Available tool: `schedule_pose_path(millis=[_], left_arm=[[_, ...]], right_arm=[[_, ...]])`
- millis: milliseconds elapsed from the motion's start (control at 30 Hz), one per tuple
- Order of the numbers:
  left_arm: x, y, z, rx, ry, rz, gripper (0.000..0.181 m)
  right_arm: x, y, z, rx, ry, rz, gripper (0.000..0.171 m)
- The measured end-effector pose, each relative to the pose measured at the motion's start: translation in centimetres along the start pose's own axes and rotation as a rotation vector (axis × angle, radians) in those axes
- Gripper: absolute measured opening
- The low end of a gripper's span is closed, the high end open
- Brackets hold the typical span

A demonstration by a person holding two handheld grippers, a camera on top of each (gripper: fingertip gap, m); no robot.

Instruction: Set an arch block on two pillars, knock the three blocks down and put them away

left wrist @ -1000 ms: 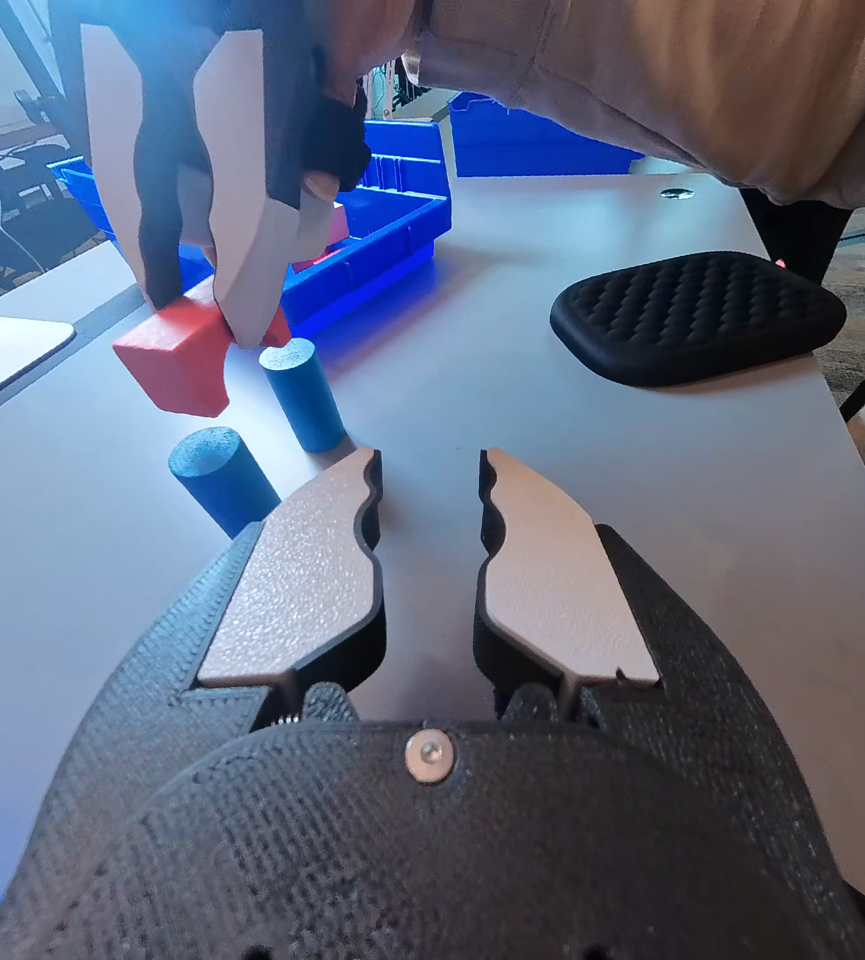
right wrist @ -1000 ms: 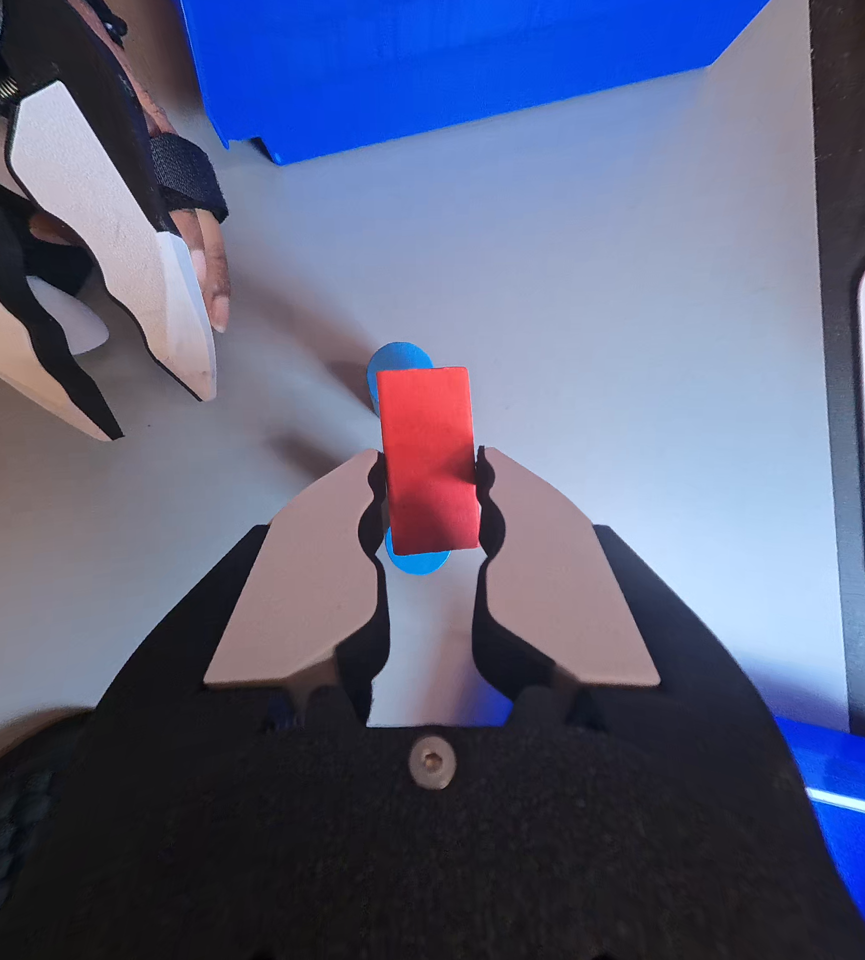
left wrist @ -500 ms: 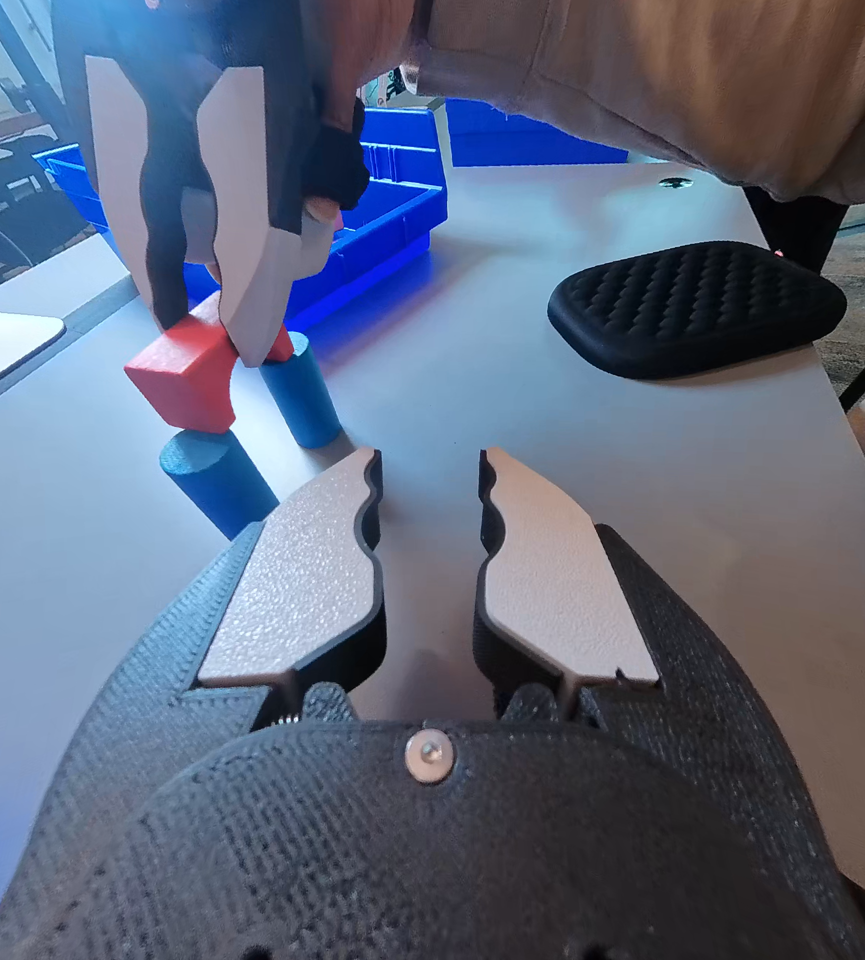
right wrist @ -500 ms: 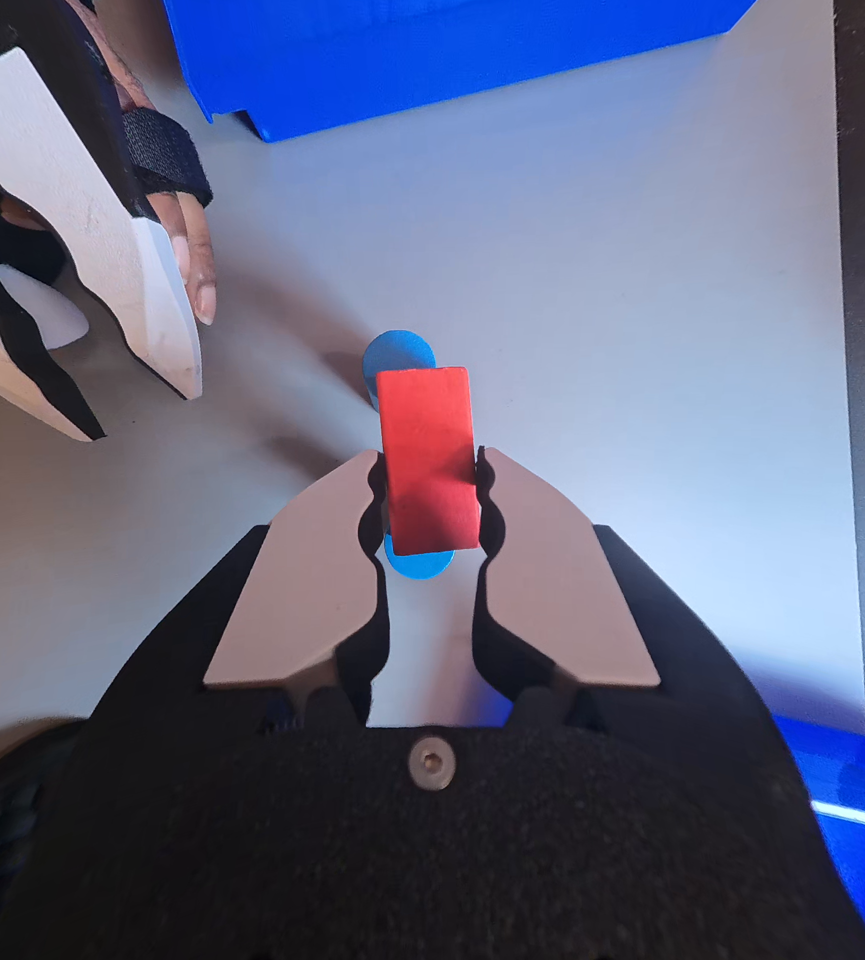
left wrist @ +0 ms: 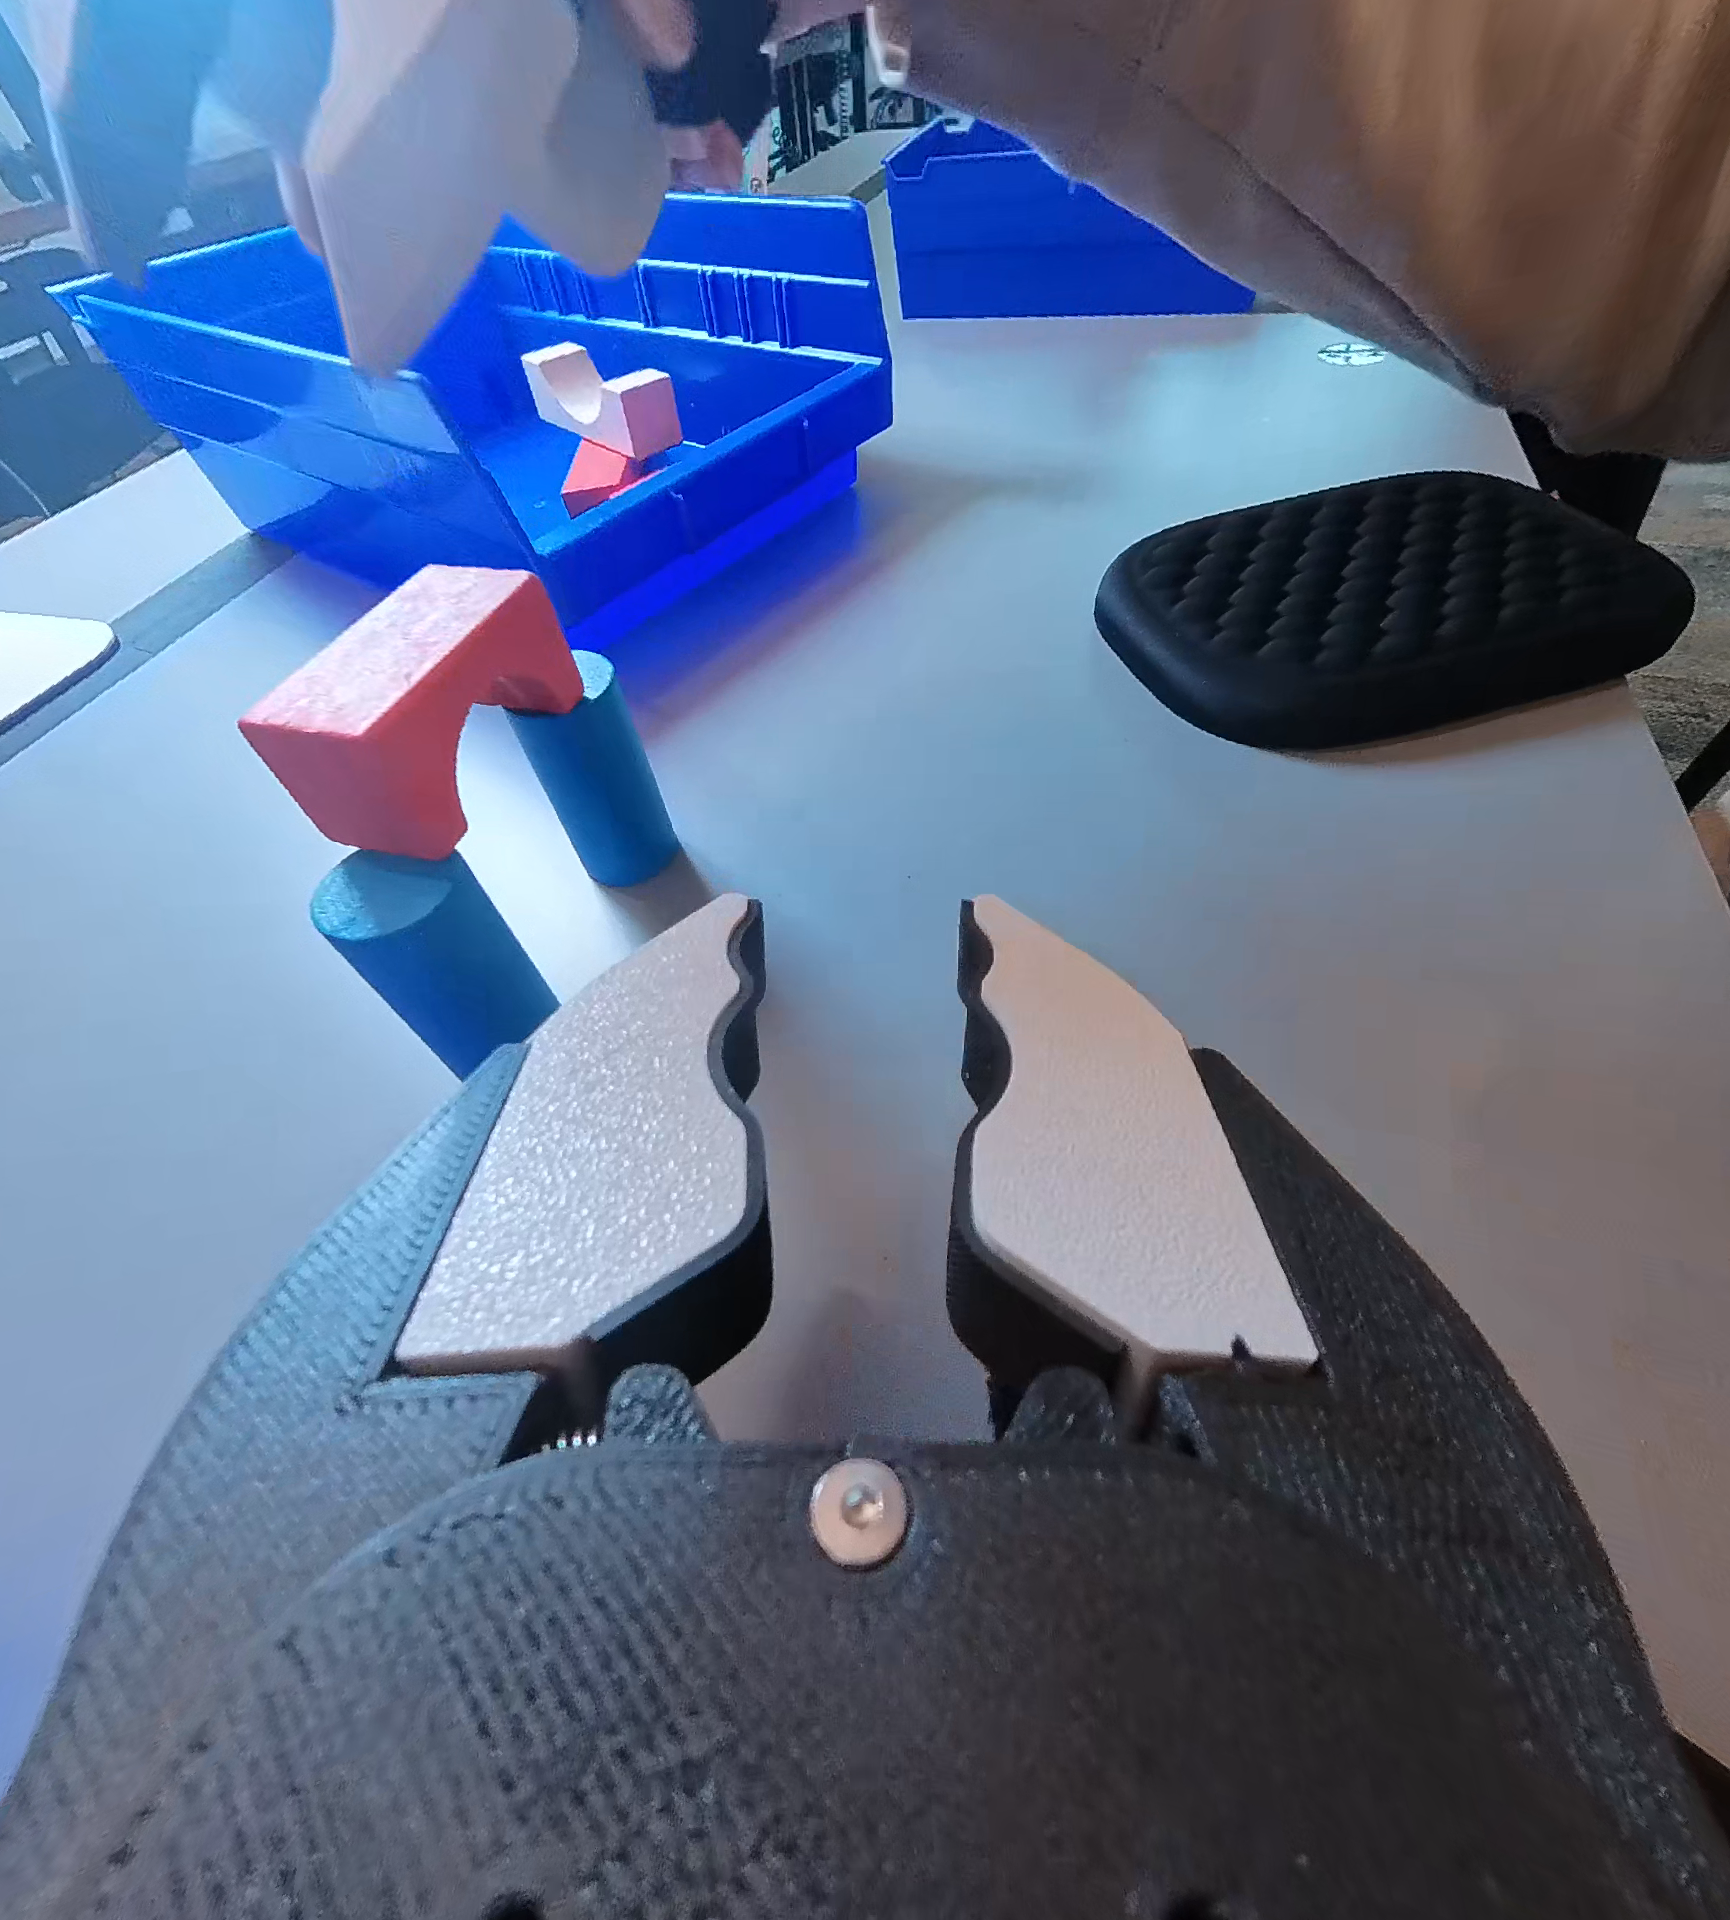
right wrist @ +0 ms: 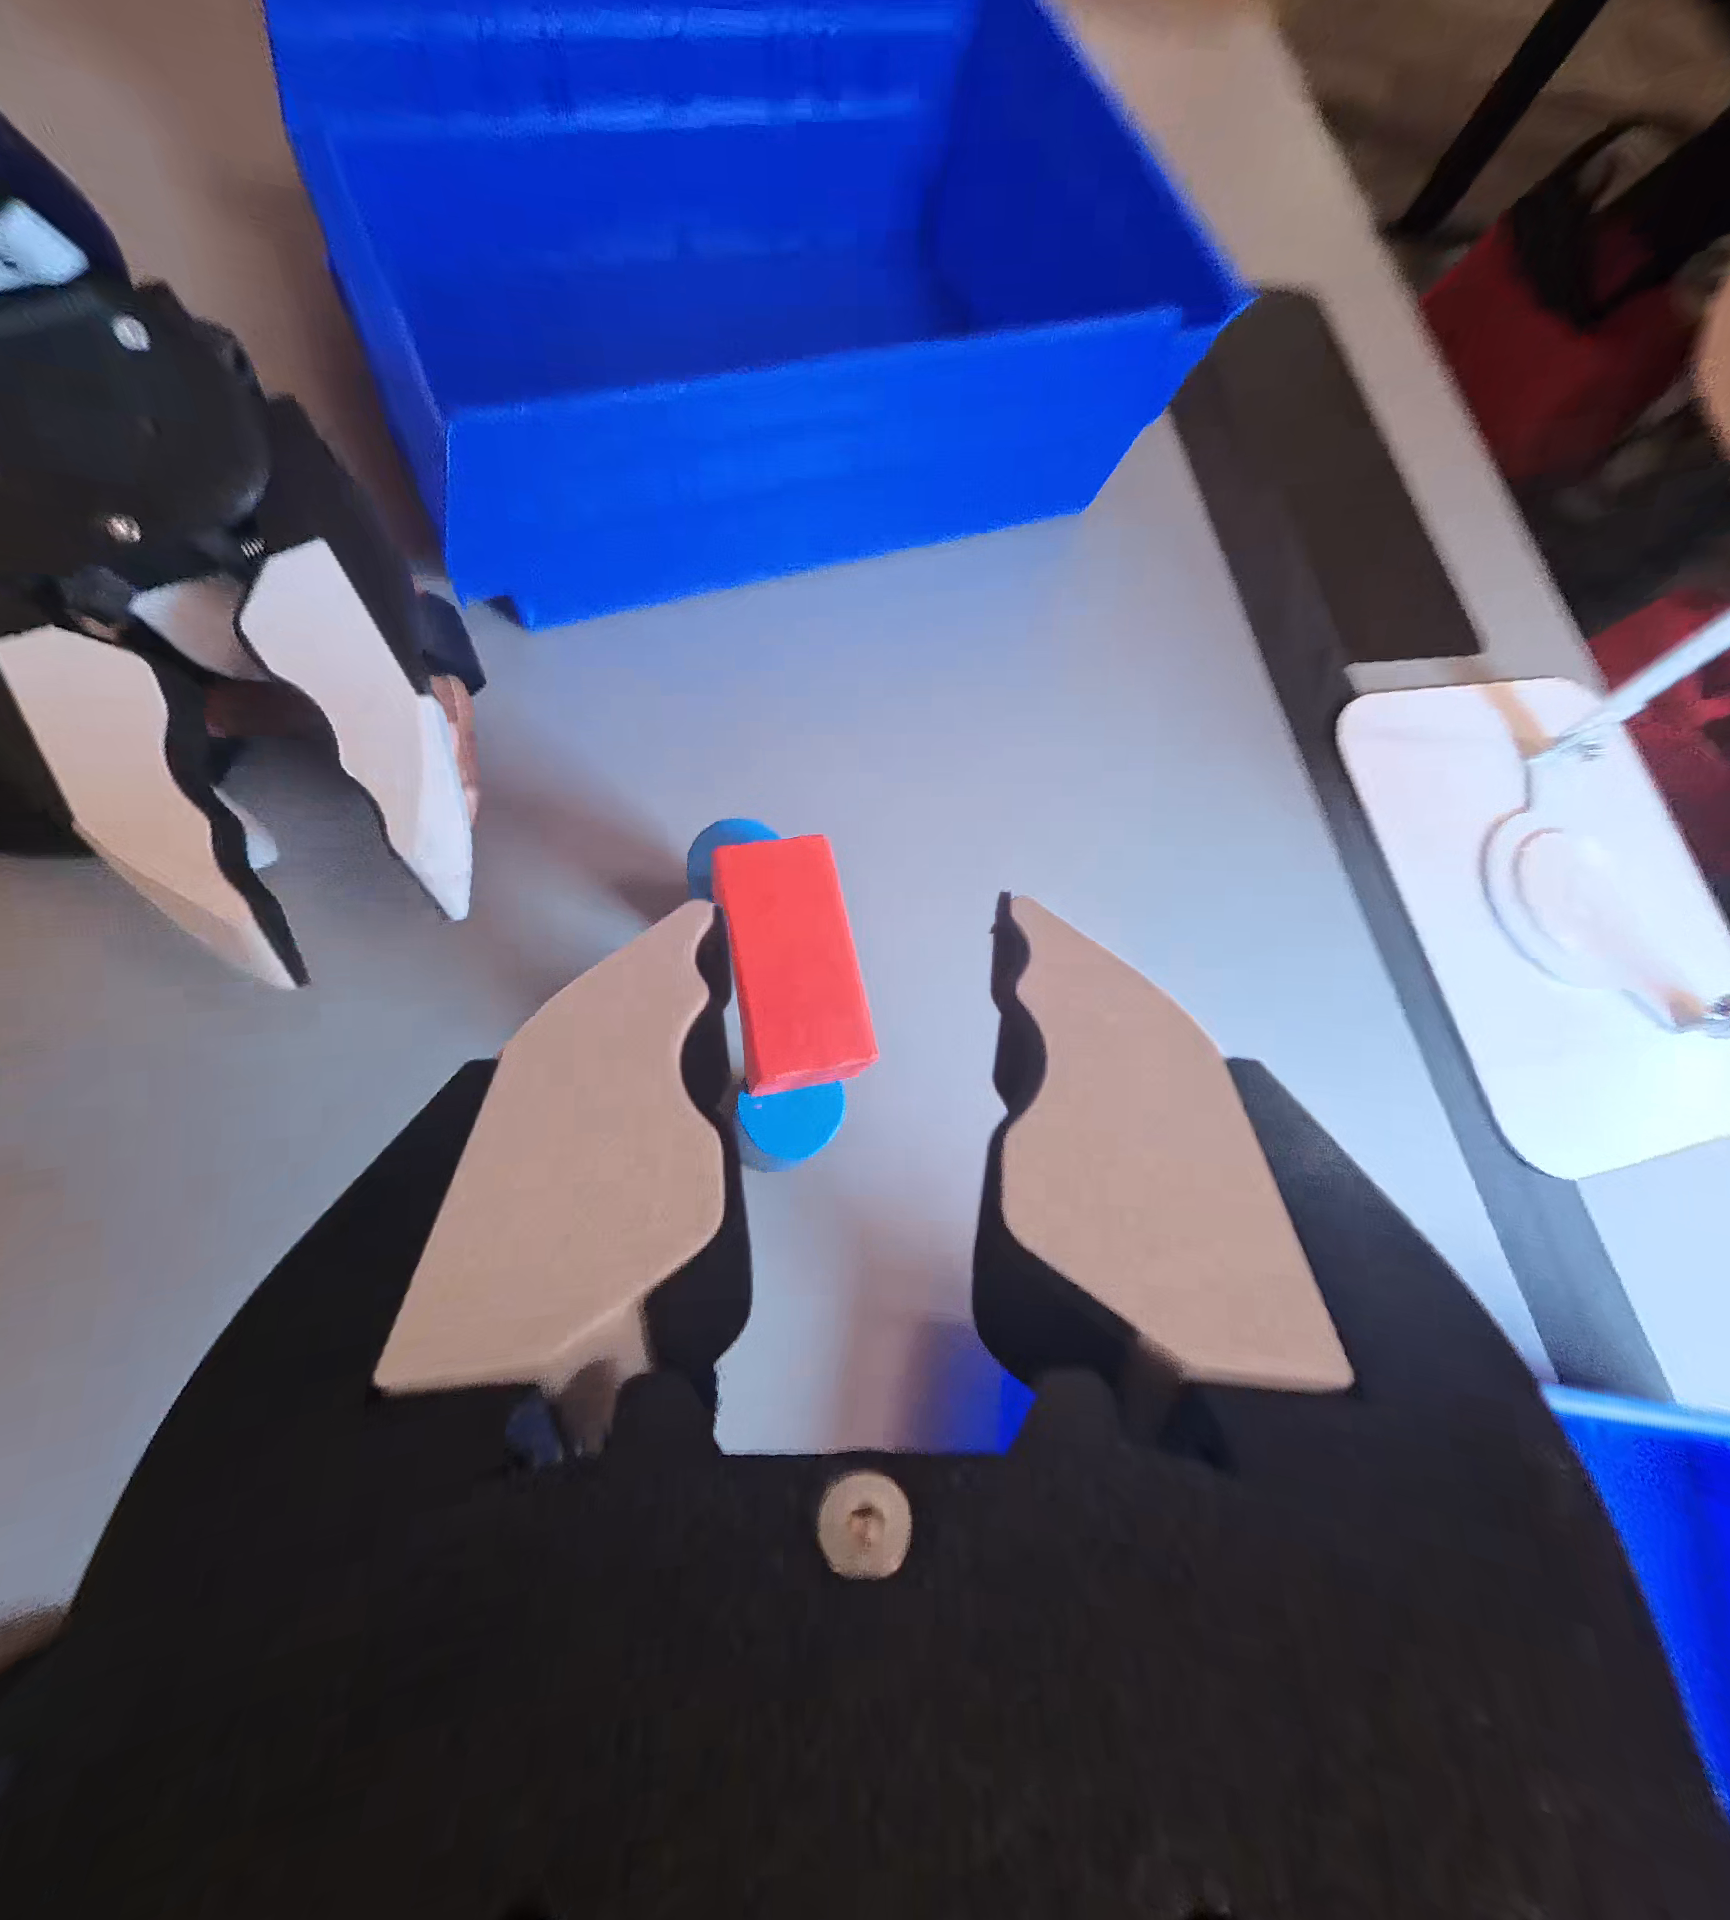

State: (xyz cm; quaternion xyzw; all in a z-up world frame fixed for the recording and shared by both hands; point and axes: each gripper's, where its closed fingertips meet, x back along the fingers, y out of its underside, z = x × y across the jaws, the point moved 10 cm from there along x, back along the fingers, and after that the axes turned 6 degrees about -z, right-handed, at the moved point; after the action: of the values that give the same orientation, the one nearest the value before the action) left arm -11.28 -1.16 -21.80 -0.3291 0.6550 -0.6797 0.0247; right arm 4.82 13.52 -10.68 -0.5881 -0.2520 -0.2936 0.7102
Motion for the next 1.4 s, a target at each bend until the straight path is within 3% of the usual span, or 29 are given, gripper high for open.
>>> schedule_pose_path(millis=[200, 433, 667, 1033, 1400], left_arm=[[0.0, 0.1, -0.2, 0.011, -0.008, 0.001, 0.037], [0.0, 0.2, -0.6, 0.018, -0.048, -0.004, 0.038], [0.2, 0.7, -1.9, 0.022, -0.16, -0.057, 0.037], [0.0, 0.8, -1.9, 0.014, -0.185, -0.068, 0.039], [-0.2, 0.9, -1.8, 0.0, -0.188, -0.094, 0.042]], right_arm=[[2.4, 4.7, -2.8, -0.127, 0.129, 0.172, 0.048], [-0.9, 10.8, -6.3, -0.331, 0.197, 0.205, 0.051], [-3.1, 11.8, -6.1, -0.324, 0.2, 0.111, 0.057], [-3.1, 12.0, -5.7, -0.343, 0.246, 0.092, 0.064], [-5.7, 10.5, -5.1, -0.412, 0.243, 0.088, 0.071]])
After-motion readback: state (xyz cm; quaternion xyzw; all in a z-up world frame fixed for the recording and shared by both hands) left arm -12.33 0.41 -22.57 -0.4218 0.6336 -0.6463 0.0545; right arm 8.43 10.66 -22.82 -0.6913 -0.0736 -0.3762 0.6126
